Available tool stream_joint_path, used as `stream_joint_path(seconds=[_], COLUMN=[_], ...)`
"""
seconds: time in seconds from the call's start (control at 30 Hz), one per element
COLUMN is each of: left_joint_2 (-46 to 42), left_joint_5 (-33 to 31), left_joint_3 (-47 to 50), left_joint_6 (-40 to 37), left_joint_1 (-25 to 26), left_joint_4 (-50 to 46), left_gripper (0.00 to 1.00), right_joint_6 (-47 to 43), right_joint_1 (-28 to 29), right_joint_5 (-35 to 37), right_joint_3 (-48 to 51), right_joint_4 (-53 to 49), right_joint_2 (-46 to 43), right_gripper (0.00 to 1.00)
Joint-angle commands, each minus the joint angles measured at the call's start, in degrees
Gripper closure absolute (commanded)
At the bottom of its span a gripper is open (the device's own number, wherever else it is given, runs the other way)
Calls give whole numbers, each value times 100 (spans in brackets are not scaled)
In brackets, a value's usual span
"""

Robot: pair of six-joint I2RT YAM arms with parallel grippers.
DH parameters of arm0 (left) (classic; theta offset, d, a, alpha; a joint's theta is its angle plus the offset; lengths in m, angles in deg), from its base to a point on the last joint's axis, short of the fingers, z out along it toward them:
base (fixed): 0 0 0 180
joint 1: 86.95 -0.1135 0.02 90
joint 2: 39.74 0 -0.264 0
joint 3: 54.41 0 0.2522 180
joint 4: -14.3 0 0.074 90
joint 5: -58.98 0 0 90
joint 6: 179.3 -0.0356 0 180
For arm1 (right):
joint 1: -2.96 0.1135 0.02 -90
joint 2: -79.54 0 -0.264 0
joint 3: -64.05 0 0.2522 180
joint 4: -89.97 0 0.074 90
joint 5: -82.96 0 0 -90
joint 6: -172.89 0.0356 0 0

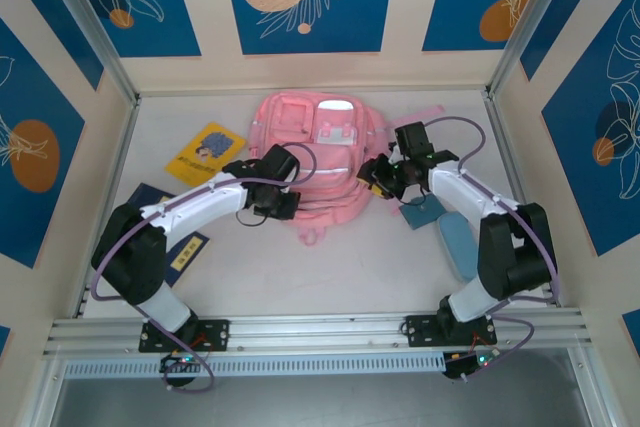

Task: Pack books, pencil case, and school supplies into a backpack

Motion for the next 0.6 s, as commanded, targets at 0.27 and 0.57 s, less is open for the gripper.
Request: stream_joint_path(seconds=[0.27,0.57], left_joint_2=[262,498], left_joint_5=[750,794], left_joint_3=[-542,-590], left_joint_6=[144,149], left_joint_1=[639,777], left_joint_4=[784,887], left_gripper=[100,100], right_joint_6=[1393,2307], right_joint_1=[669,841], right_joint_5=[602,195], right_joint_3=[-729,-1145], right_joint_4=[-976,-914], right_joint_2=[-107,967], right_gripper=[49,54])
